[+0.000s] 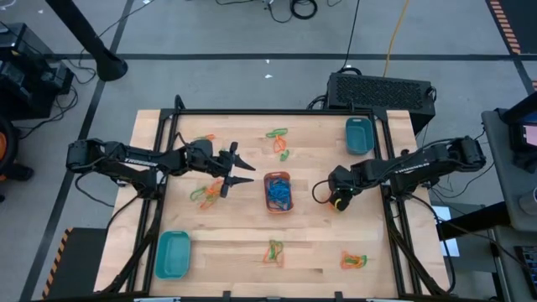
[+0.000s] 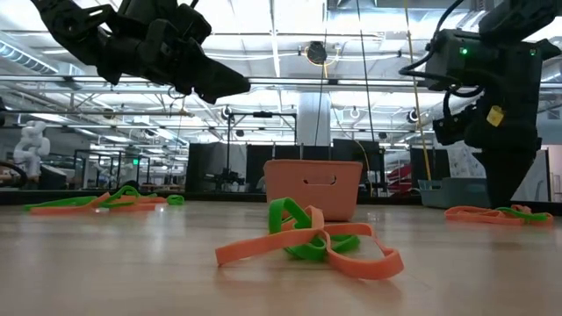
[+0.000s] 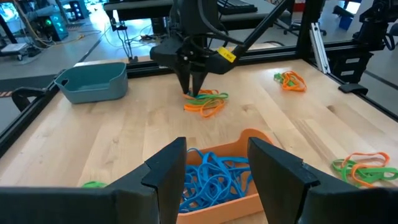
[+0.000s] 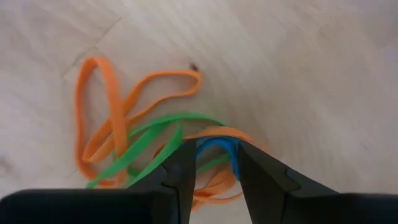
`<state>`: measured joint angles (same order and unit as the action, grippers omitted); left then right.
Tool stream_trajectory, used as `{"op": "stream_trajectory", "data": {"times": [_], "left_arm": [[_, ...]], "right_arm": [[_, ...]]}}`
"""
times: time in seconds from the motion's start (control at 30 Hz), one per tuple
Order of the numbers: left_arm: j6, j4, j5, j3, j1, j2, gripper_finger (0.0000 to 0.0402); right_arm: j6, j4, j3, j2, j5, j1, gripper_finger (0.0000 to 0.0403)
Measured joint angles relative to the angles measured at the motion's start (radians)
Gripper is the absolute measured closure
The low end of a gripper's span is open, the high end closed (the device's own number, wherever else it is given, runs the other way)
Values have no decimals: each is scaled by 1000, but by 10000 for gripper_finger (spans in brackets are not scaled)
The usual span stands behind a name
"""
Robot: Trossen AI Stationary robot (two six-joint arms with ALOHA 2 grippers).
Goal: Sort rubber bands into baskets
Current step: Put the blue rubber band into the orange bin
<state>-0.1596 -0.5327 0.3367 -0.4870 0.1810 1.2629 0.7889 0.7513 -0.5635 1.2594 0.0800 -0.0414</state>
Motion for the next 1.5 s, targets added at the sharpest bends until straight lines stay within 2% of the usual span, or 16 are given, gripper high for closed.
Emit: {"op": "stream_trajectory", "data": {"times": [0.3, 0.57, 1.0, 1.3, 1.4, 1.5], "left_arm": [[5, 0, 0, 0, 0, 0, 222], [5, 0, 0, 0, 0, 0, 222], [22, -1, 0, 0, 0, 0, 222], [22, 1, 0, 0, 0, 0, 222], [23, 1, 0, 0, 0, 0, 222], [23, 1, 0, 0, 0, 0, 222]], "right_arm": [[-23, 0, 1, 18, 18, 0, 329], [-58, -1, 1, 5, 22, 0, 398], [-106, 3, -138, -138, 24, 0, 402], [-28, 113, -162, -183, -58, -28, 403], [-23, 54, -162, -182, -55, -51, 403], [-68, -105, -162, -182, -51, -71, 403]]}}
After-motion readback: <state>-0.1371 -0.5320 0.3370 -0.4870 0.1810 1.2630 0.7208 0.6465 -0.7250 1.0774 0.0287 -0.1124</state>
